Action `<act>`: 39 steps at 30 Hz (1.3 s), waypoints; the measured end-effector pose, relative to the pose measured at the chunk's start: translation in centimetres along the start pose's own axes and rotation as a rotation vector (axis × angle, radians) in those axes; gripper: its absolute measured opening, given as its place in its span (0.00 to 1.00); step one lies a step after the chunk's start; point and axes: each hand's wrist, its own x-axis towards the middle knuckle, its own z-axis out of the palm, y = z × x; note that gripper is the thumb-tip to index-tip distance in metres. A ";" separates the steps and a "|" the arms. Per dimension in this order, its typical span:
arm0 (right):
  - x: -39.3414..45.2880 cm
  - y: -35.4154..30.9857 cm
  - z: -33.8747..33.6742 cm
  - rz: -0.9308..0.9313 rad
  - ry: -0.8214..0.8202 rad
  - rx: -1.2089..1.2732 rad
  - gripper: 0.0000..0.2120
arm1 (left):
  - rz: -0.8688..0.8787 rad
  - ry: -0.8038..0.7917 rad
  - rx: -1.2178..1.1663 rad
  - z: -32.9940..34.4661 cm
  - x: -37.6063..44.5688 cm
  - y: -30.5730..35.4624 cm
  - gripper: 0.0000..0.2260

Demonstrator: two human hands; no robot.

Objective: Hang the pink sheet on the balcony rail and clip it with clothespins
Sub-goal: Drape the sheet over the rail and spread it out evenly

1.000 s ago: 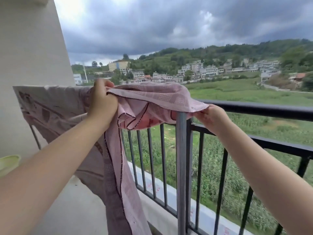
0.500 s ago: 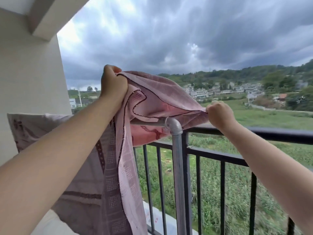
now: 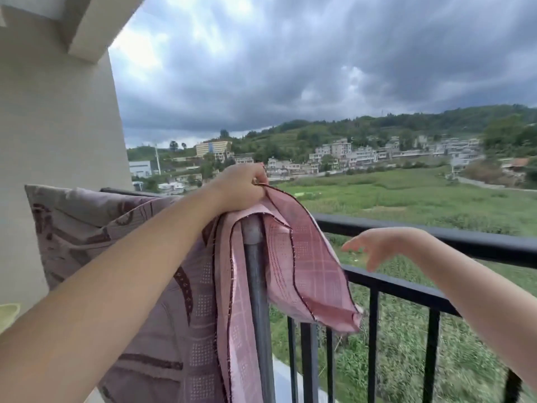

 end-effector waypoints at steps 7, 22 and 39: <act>-4.5 -8.7 0.1 -0.635 0.465 0.872 0.43 | -0.018 0.028 -0.064 -0.3 -5.2 -0.3 0.27; -1.5 -9.8 -3.3 -0.401 1.038 0.297 0.15 | -0.299 0.313 -0.065 10.3 -11.7 -1.9 0.15; -1.5 -8.3 -8.5 -0.742 0.785 -0.005 0.06 | 0.595 0.450 0.463 1.3 -9.9 -7.4 0.21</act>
